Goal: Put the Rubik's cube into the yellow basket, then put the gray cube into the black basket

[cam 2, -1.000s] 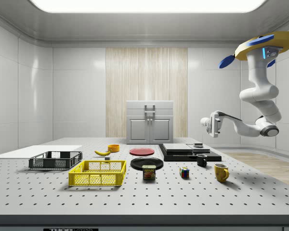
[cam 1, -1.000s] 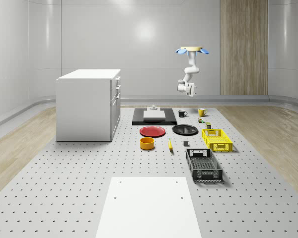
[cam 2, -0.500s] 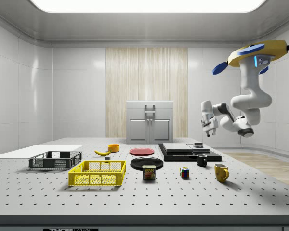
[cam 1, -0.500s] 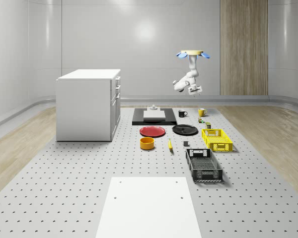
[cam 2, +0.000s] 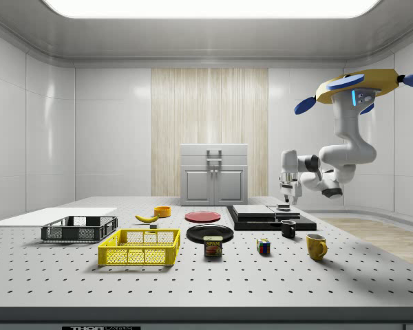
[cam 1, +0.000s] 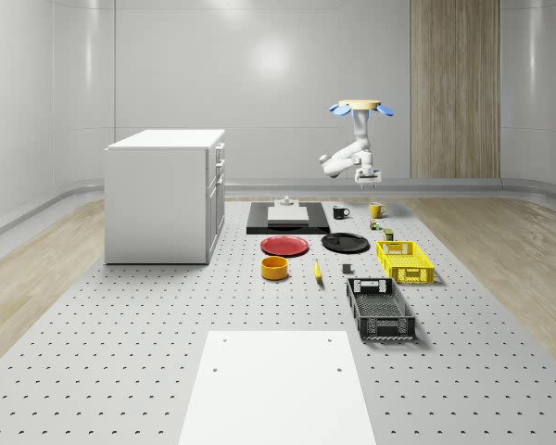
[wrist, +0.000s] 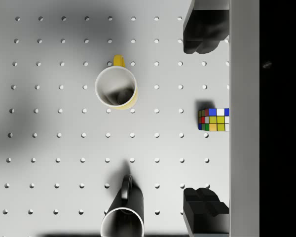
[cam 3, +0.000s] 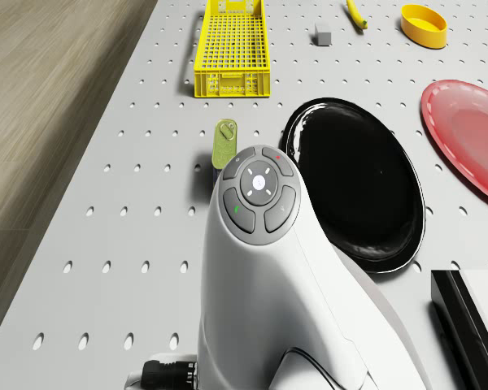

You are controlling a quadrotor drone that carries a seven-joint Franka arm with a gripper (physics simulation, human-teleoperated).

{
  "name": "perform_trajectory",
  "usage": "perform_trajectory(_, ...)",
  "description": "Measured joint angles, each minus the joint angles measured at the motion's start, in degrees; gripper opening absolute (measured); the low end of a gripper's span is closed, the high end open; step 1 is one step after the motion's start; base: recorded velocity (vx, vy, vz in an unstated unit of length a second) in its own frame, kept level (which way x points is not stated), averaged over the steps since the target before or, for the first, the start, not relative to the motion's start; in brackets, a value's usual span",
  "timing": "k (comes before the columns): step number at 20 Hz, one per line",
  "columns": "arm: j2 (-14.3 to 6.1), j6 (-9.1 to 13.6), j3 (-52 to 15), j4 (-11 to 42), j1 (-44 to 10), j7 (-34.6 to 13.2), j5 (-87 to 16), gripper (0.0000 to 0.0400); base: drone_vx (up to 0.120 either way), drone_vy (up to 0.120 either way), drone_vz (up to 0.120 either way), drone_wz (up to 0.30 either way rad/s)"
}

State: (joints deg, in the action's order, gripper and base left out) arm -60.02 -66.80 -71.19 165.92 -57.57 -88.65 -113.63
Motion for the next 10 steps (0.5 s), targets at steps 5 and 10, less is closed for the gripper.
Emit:
perform_trajectory(5, -1.8, -0.6, -1.0, 0.0, -1.7, -1.3, 0.3, 0.0400, 0.120, 0.000, -0.120, 0.000)
perform_trajectory(10, -3.4, -1.7, -1.7, -0.1, -2.7, -2.1, 1.0, 0.0400, 0.120, 0.000, -0.120, 0.000)
